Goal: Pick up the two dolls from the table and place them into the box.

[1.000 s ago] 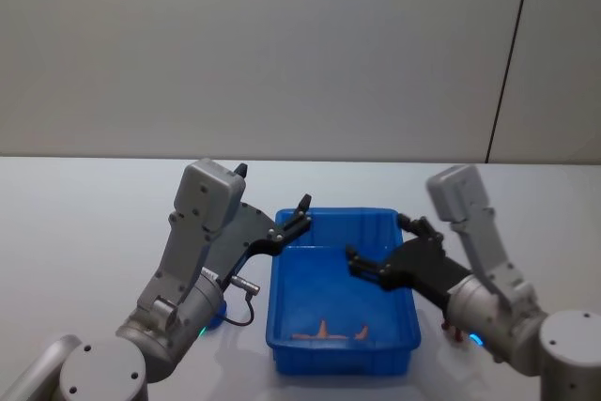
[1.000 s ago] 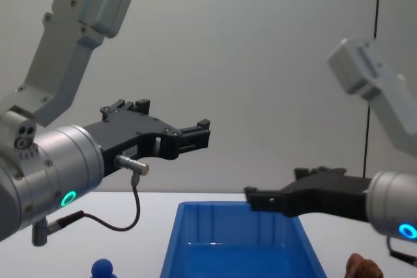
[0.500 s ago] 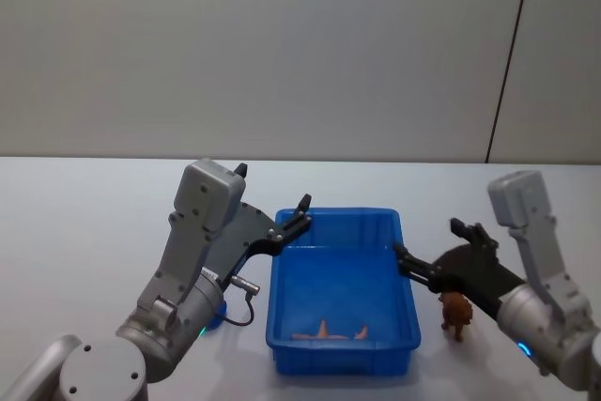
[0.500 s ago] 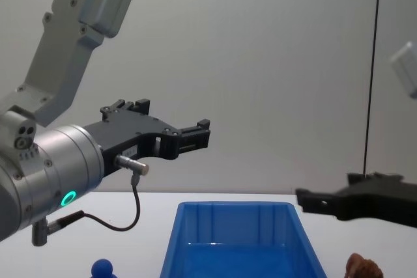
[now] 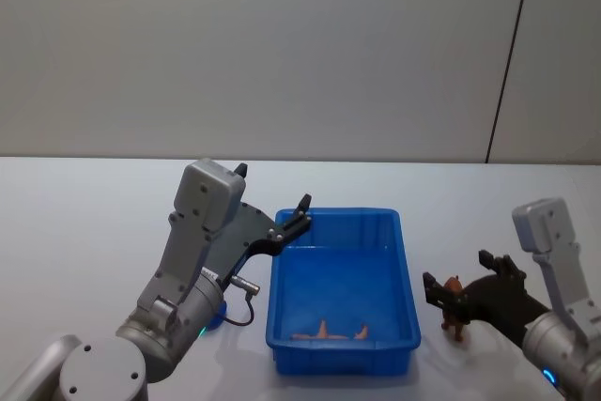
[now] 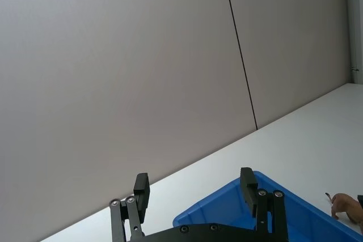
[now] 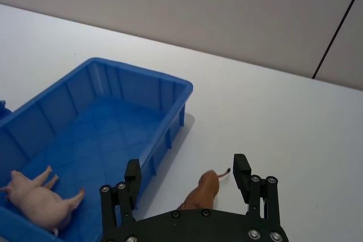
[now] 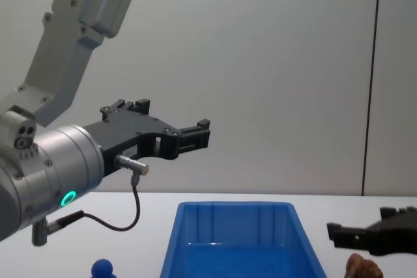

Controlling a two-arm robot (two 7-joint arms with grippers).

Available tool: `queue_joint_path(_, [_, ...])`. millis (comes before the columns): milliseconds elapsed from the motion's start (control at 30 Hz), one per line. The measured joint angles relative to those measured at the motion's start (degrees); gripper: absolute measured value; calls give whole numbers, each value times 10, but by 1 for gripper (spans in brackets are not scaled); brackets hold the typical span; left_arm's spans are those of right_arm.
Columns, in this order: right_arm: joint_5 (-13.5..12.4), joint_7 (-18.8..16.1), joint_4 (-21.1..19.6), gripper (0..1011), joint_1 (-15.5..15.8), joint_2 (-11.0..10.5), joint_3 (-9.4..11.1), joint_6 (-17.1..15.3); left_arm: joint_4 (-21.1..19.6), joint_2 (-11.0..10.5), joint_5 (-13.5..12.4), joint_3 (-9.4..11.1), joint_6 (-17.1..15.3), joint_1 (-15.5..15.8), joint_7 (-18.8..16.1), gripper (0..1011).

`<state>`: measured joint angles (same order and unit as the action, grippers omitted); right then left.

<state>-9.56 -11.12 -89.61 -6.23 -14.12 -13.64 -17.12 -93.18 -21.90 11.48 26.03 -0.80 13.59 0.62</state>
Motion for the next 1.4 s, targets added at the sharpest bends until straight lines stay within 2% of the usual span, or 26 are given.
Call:
queue_joint_path(367, [-3,8,15,1001,11,-3,1,-24,0,0,0,0,0,0,0,1001])
queue_joint_path(733, [3,16,40,994,11,2,-4,-30,0,0,0,0,0,0,0,1001])
queue_joint_path(900, [4,22,50,901,9,7,-7,-29,0,0,0,0,0,0,0,1001])
queue_joint_path(1067, [4,30,56,762,6,12,-8,-24,0,0,0,0,0,0,0,1001])
queue_joint_path(1100, [4,31,57,706,5,12,-8,-23,0,0,0,0,0,0,0,1001])
queue_joint_path(1133, [3,34,59,706,4,14,-9,-20,0,0,0,0,0,0,0,1001])
queue_joint_path(1400, [0,46,64,430,2,20,-10,-9,0,0,0,0,0,0,0,1001])
